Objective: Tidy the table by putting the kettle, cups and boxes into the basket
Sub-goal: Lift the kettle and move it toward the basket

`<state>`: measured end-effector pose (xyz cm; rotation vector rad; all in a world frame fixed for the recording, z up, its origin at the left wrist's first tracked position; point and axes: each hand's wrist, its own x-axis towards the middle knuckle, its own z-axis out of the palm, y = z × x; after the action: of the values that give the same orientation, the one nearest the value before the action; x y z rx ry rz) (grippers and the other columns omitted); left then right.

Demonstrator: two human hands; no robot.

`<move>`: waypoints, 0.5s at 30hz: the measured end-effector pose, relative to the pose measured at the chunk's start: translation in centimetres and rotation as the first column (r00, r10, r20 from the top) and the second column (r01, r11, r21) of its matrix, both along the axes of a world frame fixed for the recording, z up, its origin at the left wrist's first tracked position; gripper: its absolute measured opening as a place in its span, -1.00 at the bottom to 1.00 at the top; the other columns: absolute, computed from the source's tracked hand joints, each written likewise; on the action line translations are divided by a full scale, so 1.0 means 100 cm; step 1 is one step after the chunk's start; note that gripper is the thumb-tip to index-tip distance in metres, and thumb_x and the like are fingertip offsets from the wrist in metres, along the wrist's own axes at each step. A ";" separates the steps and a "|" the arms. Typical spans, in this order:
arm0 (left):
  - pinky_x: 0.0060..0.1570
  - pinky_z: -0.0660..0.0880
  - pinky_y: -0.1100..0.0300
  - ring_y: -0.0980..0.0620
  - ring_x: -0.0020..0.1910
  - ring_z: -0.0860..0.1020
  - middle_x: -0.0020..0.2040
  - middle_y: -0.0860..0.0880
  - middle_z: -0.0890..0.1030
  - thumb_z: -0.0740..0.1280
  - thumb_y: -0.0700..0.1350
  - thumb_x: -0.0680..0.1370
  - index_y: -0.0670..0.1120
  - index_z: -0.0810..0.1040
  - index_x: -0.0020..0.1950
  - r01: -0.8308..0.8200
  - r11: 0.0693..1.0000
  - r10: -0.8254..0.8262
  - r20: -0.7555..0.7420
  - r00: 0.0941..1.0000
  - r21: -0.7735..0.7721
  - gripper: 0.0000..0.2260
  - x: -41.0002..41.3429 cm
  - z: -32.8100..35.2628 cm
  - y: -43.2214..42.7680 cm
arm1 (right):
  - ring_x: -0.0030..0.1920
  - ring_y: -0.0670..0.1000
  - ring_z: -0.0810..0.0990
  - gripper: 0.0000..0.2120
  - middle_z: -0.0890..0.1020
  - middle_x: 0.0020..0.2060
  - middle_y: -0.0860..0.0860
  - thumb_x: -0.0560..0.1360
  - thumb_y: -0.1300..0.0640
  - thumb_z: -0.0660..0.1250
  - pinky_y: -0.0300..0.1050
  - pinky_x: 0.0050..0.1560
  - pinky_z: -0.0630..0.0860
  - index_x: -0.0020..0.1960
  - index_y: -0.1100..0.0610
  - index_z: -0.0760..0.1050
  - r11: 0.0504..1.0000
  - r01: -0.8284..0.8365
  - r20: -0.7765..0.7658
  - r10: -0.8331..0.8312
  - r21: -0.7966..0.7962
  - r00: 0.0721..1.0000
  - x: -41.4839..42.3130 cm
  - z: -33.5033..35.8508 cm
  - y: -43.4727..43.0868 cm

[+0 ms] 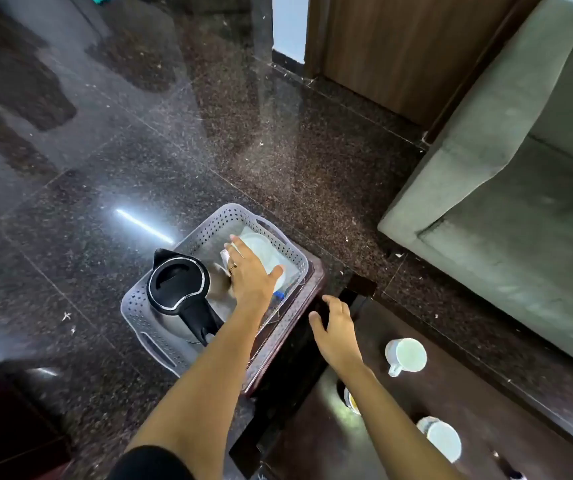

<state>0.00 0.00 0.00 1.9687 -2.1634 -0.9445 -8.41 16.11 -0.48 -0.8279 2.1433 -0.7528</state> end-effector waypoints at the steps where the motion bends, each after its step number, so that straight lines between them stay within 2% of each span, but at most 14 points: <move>1: 0.49 0.02 -0.01 -0.25 0.54 -0.03 0.54 -0.33 -0.05 0.45 0.06 0.44 -0.30 -0.25 0.51 0.003 1.000 -0.003 0.003 1.000 0.004 0.03 -0.001 -0.001 -0.002 | 0.37 0.11 0.37 -0.57 0.37 0.35 0.13 0.60 0.10 0.24 -0.09 0.38 0.26 0.42 0.19 0.30 1.000 0.012 0.005 -0.012 0.000 1.000 0.000 -0.003 -0.001; 3: 0.47 0.06 -0.02 -0.26 0.53 0.05 0.54 -0.31 0.01 0.47 0.03 0.43 -0.31 -0.20 0.52 -0.011 1.000 0.011 -0.009 1.000 0.012 0.01 -0.002 -0.001 -0.007 | 0.36 0.12 0.39 -0.57 0.37 0.36 0.12 0.60 0.09 0.23 -0.02 0.39 0.31 0.42 0.18 0.30 1.000 0.019 0.016 -0.019 0.021 1.000 0.001 -0.006 -0.002; 7: 0.35 0.29 -0.11 -0.30 0.40 0.27 0.47 -0.27 0.14 0.51 -0.07 0.41 -0.21 -0.11 0.55 -0.050 0.999 0.051 -0.068 0.996 0.020 -0.04 -0.004 0.000 -0.014 | 0.31 0.14 0.43 -0.57 0.35 0.36 0.12 0.60 0.07 0.23 0.03 0.36 0.36 0.43 0.16 0.29 0.999 0.019 0.023 -0.020 0.051 1.000 0.001 -0.008 -0.003; 12: 0.26 0.40 -0.05 -0.29 0.27 0.42 0.34 -0.26 0.26 0.54 -0.07 0.38 -0.26 0.15 0.47 -0.060 0.998 0.060 -0.056 0.997 0.011 -0.17 -0.003 0.005 -0.019 | 0.38 0.13 0.36 -0.57 0.35 0.36 0.14 0.60 0.09 0.23 0.01 0.40 0.31 0.42 0.19 0.29 0.999 0.028 0.023 -0.029 0.037 0.999 0.000 -0.006 -0.006; 15: 0.21 0.44 -0.07 -0.29 0.21 0.47 0.29 -0.24 0.31 0.55 -0.09 0.36 -0.26 0.22 0.41 -0.050 0.998 0.049 -0.067 0.997 -0.027 -0.24 -0.001 0.010 -0.015 | 0.39 0.12 0.35 -0.56 0.34 0.38 0.13 0.60 0.09 0.22 -0.04 0.38 0.28 0.43 0.19 0.28 0.999 0.027 0.006 -0.027 0.027 1.000 -0.002 -0.003 -0.002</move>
<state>-0.10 -1.53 0.97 1.9394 -2.0714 -0.9522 -8.64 15.92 -0.81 -0.7831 2.1579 -0.7384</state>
